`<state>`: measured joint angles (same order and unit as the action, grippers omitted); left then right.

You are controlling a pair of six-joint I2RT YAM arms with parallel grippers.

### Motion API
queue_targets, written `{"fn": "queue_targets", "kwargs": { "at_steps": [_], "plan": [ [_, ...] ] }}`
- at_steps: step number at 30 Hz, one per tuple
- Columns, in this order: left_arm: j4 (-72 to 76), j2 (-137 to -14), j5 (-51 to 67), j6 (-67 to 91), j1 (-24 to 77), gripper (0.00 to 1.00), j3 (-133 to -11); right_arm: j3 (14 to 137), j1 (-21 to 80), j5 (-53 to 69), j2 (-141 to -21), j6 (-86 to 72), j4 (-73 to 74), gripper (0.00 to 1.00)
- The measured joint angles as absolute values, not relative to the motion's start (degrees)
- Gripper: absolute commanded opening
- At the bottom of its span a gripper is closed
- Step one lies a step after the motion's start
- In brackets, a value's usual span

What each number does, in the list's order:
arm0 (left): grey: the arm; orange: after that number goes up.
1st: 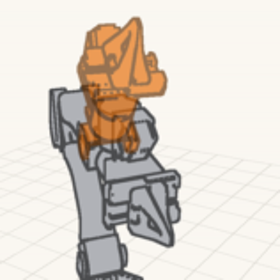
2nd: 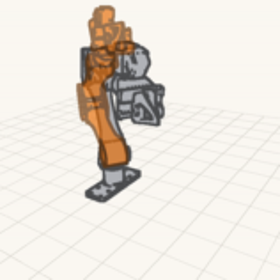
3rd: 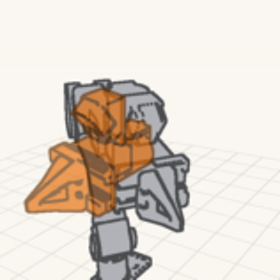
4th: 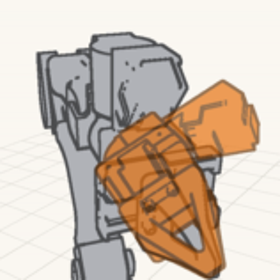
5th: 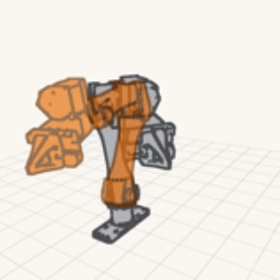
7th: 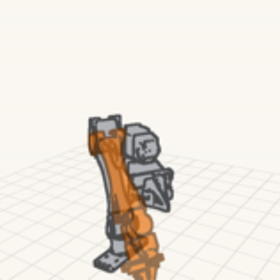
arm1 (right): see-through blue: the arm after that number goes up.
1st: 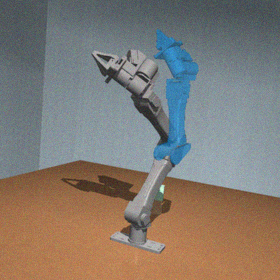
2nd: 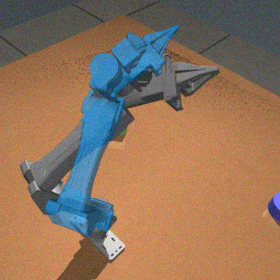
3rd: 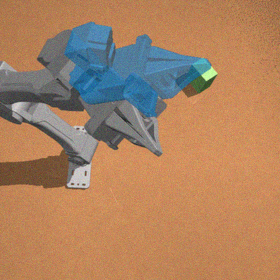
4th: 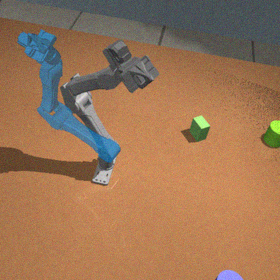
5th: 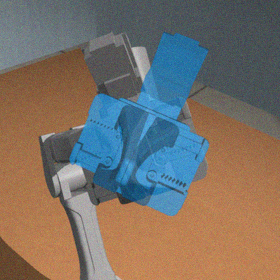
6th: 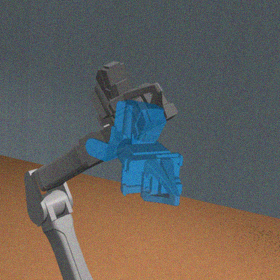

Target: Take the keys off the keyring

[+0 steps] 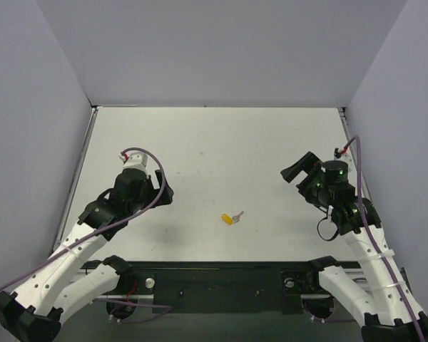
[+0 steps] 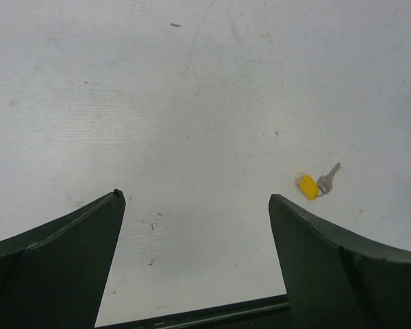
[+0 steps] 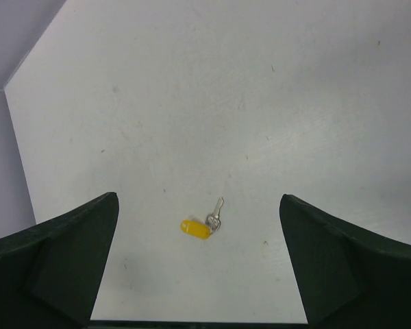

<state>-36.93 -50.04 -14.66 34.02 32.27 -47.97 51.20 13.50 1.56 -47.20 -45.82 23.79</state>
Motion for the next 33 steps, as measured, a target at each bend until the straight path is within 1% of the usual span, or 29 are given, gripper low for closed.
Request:
{"fn": "queue_targets", "kwargs": {
  "at_steps": [3, 8, 16, 20, 33],
  "plan": [
    [-37.89, -45.69, -12.16, 36.38, 32.27, 0.97, -46.11, 48.95, 15.51, 2.02, -44.12, -49.78, 28.38, 0.98],
    [-37.30, -37.47, -6.11, 38.59, 32.21, 0.97, -39.90, 48.97, 17.39, 2.74, -38.72, -53.54, 32.71, 0.96],
    [-32.40, -36.67, -0.32, 41.65, 32.25, 0.96, -36.05, 52.03, 17.39, 5.45, -36.16, -52.40, 38.96, 0.95],
    [-29.80, -40.25, 1.61, 42.87, 32.88, 0.97, -34.28, 51.92, 17.39, 7.97, -35.66, -50.81, 40.25, 0.93],
    [-14.48, -64.88, 1.34, 45.45, 43.16, 0.96, -34.54, 51.05, 17.39, 12.95, -37.39, -43.27, 42.94, 0.92]
  ]
}}
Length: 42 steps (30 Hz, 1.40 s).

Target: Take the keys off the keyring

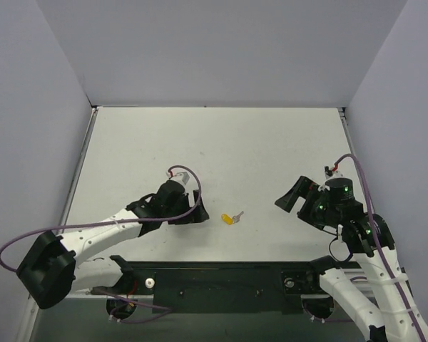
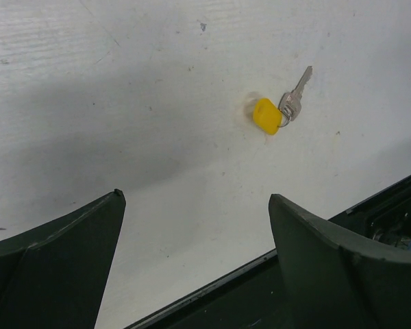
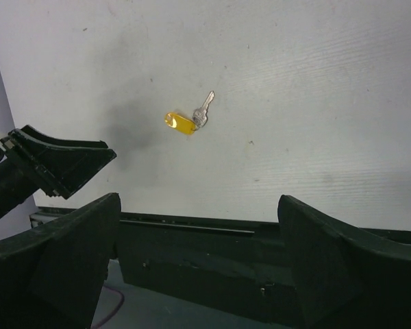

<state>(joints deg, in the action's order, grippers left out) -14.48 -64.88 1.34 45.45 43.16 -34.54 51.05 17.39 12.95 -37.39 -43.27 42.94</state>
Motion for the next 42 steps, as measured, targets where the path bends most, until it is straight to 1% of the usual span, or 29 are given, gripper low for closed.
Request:
{"fn": "queue_targets", "kwargs": {
  "at_steps": [7, 10, 18, 22, 25, 33, 36, 42],
  "plan": [
    [-6.92, -76.14, 0.08, 44.47, 47.13, 0.97, -37.67, 51.05, 17.39, 13.67, -38.13, -39.29, 45.34, 0.92],
    [-2.76, -79.26, 0.84, 44.23, 47.22, 0.96, -38.24, 51.05, 17.39, 14.22, -38.13, -38.35, 45.87, 0.92],
    [2.00, -89.56, 4.78, 42.59, 47.31, 0.92, -44.14, 51.05, 17.39, 15.16, -38.13, -36.27, 47.13, 0.91],
    [3.75, -91.72, 5.72, 42.46, 47.99, 0.91, -44.58, 51.05, 17.39, 15.66, -38.13, -35.46, 47.46, 0.91],
    [4.03, -93.03, 6.28, 42.22, 48.45, 0.86, -45.19, 51.05, 17.39, 15.81, -38.15, -34.79, 47.72, 0.91],
    [5.91, -95.98, 7.62, 41.74, 48.75, 0.81, -46.74, 51.05, 17.39, 16.14, -38.13, -34.22, 48.10, 0.91],
    [7.03, -96.49, 8.01, 41.74, 49.10, 0.76, -46.74, 51.05, 17.39, 16.32, -38.13, -34.22, 48.27, 0.91],
    [7.81, -97.10, 8.64, 41.76, 49.93, 0.71, -46.74, 51.05, 17.41, 16.56, -38.13, -34.24, 48.27, 0.91]
  ]
}}
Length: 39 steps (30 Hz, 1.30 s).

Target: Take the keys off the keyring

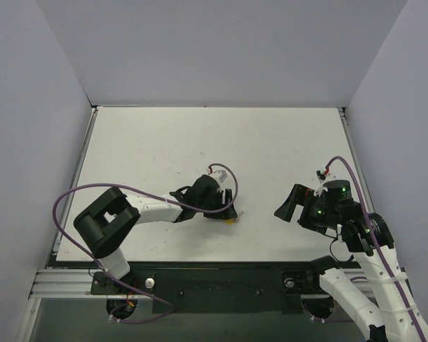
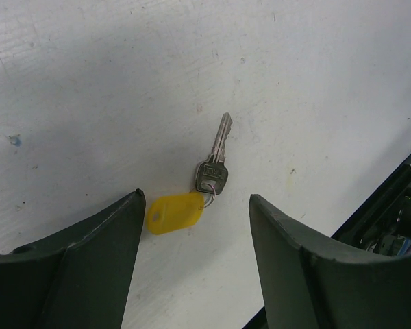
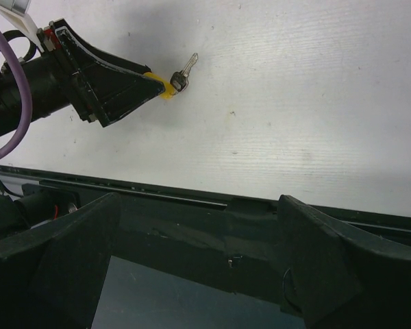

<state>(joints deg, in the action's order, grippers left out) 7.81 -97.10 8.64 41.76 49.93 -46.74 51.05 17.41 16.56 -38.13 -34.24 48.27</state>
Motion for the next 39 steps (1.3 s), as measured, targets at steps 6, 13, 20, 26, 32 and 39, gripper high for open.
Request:
{"fn": "queue_targets", "kwargs": {
  "at_steps": [6, 13, 20, 26, 32, 39],
  "plan": [
    [9.15, -97.14, 9.06, 41.95, 50.30, 0.57, -45.50, 51.05, 17.41, 16.60, -38.13, -34.30, 48.31, 0.91],
    [10.09, -97.14, 9.28, 42.30, 50.68, 0.54, -44.75, 51.05, 17.39, 16.64, -37.85, -34.41, 48.38, 0.91],
    [10.13, -97.45, 9.28, 42.44, 51.40, 0.44, -44.75, 51.05, 17.39, 16.82, -37.58, -34.44, 48.69, 0.91],
    [10.15, -98.04, 9.28, 42.63, 51.83, 0.06, -44.75, 51.05, 17.39, 16.84, -37.58, -34.44, 48.71, 0.91],
    [11.86, -98.17, 10.52, 43.24, 52.14, 0.00, -45.80, 51.05, 17.39, 17.17, -37.54, -34.41, 48.73, 0.91],
    [3.09, -96.14, 9.98, 42.00, 52.45, 0.00, -50.37, 51.77, 17.39, 20.95, -37.56, -34.11, 48.64, 0.91]
  ]
}}
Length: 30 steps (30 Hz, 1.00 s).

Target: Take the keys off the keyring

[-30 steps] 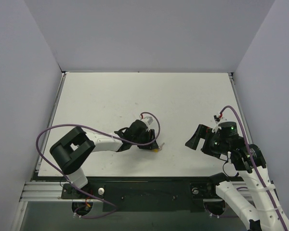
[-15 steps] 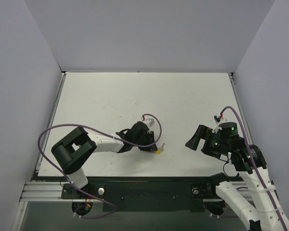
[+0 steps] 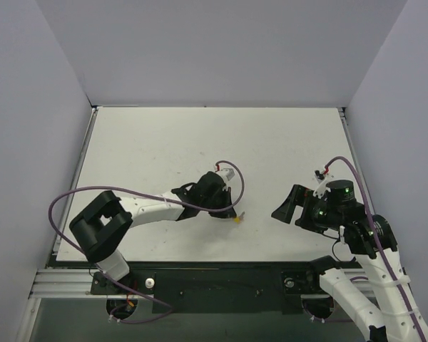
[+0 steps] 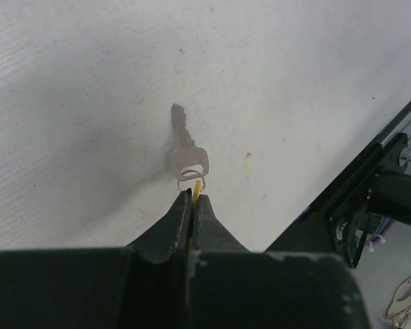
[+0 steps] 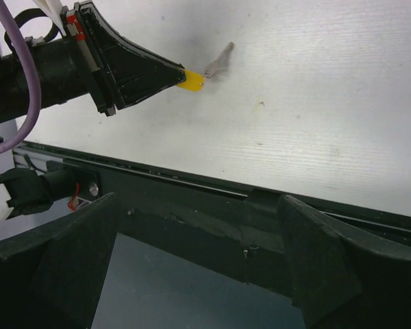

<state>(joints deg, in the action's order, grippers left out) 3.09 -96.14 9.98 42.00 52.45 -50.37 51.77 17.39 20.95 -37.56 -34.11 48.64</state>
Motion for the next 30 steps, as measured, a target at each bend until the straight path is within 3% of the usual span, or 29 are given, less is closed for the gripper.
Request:
{"fn": "queue_targets", "kwargs": {
  "at_steps": [15, 30],
  "plan": [
    [-19.99, -79.22, 7.70, 35.55, 54.15, 0.00, -66.87, 60.25, 17.39, 31.46, -37.04, -38.06, 39.11, 0.89],
    [-22.87, -61.69, 7.70, 40.77, 55.05, 0.00, -67.66, 57.56, 18.00, 35.73, -33.15, -57.78, 16.47, 0.80]
  ]
}}
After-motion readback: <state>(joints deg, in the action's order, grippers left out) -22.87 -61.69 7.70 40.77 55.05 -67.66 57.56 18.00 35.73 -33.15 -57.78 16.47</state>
